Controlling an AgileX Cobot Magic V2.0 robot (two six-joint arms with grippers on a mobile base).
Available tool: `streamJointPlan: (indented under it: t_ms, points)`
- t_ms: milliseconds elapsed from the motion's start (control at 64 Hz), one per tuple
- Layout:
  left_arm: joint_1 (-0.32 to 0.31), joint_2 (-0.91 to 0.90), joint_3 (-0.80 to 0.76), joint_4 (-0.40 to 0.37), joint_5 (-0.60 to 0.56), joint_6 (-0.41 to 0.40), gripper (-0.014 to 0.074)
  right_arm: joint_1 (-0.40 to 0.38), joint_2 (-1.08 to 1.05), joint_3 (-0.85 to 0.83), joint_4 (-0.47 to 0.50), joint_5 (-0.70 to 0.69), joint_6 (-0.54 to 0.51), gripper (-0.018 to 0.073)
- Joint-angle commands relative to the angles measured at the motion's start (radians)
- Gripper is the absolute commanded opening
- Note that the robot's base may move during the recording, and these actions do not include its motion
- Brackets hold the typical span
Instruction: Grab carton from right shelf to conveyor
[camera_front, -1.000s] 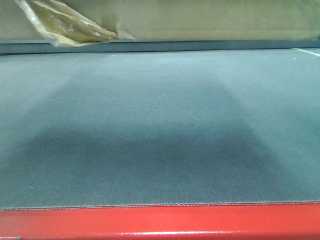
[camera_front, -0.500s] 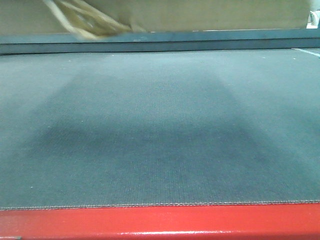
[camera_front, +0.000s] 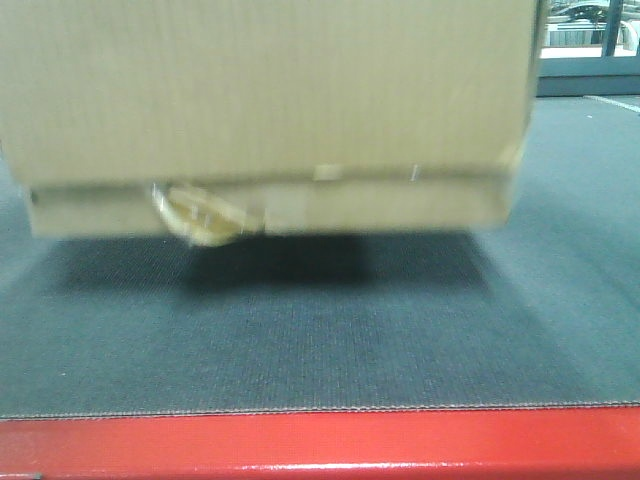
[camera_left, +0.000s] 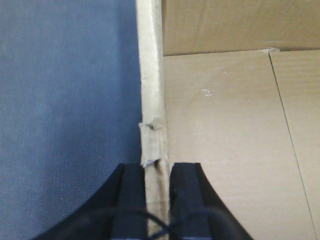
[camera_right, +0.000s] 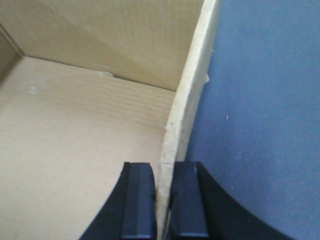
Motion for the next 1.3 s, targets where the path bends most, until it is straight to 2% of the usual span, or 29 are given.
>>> streamJointPlan:
  t_ms: [0,78,172,234,250,266,281,391,469,594,656,703,734,797,938,1016,1281]
  points:
    - [0.014,0.016,-0.004,0.068,-0.012,0.007,0.0034,-0.010,0.020,-0.006,-0.051,-0.039,-0.019,-0.0062]
    - [0.014,0.025,-0.004,0.080,-0.006,0.012,0.0142,-0.010,0.035,-0.006,-0.051,-0.031,-0.019,0.0020]
    - [0.014,0.021,-0.008,0.087,0.002,0.028,0.0372,-0.010,0.033,-0.008,-0.051,-0.026,-0.019,0.0263]
    - [0.014,0.012,-0.011,0.087,0.003,0.029,0.0549,-0.010,0.024,-0.010,-0.053,-0.026,-0.019,0.0455]
    - [0.014,0.009,-0.011,0.087,0.003,0.029,0.0608,-0.010,0.018,-0.010,-0.053,-0.026,-0.019,0.0531]
    - [0.014,0.005,-0.011,0.087,0.006,0.029,0.0634,-0.010,0.015,-0.010,-0.053,-0.028,-0.019,0.0566]
    - [0.014,-0.005,-0.011,0.087,0.012,0.029,0.0606,-0.010,0.005,-0.010,-0.053,-0.028,-0.019,0.0575]
    - [0.014,-0.052,-0.011,0.087,0.049,0.050,0.0522,-0.010,-0.047,-0.010,-0.053,-0.028,-0.019,0.0542]
    - [0.014,-0.098,-0.011,0.087,0.078,0.086,0.0439,-0.012,-0.089,-0.010,-0.053,-0.028,-0.015,0.0484]
    - [0.018,-0.194,0.012,0.087,0.080,0.138,0.0213,-0.045,-0.173,-0.010,-0.053,0.005,0.008,0.0231]
    - [0.032,-0.244,0.043,0.087,0.061,0.142,0.0051,-0.080,-0.214,-0.005,-0.053,0.037,0.008,0.0043]
    - [0.049,-0.291,0.076,0.082,0.034,0.142,-0.0043,-0.104,-0.243,0.000,-0.053,0.059,0.008,-0.0062]
    - [0.063,-0.320,0.110,0.078,0.014,0.142,-0.0017,-0.121,-0.260,0.009,-0.053,0.066,0.008,-0.0097]
    - [0.101,-0.380,0.176,0.054,-0.037,0.140,0.0017,-0.160,-0.301,0.036,-0.053,0.071,0.008,-0.0065]
    - [0.198,-0.541,0.393,-0.026,-0.167,0.140,0.0015,-0.211,-0.400,0.148,-0.063,0.062,0.008,-0.0069]
    - [0.236,-0.629,0.517,-0.042,-0.254,0.140,0.0014,-0.214,-0.465,0.239,-0.073,0.029,0.008,-0.0069]
    - [0.244,-0.949,0.935,-0.037,-0.553,0.140,0.0014,-0.214,-0.718,0.627,-0.073,-0.245,0.008,-0.0069]
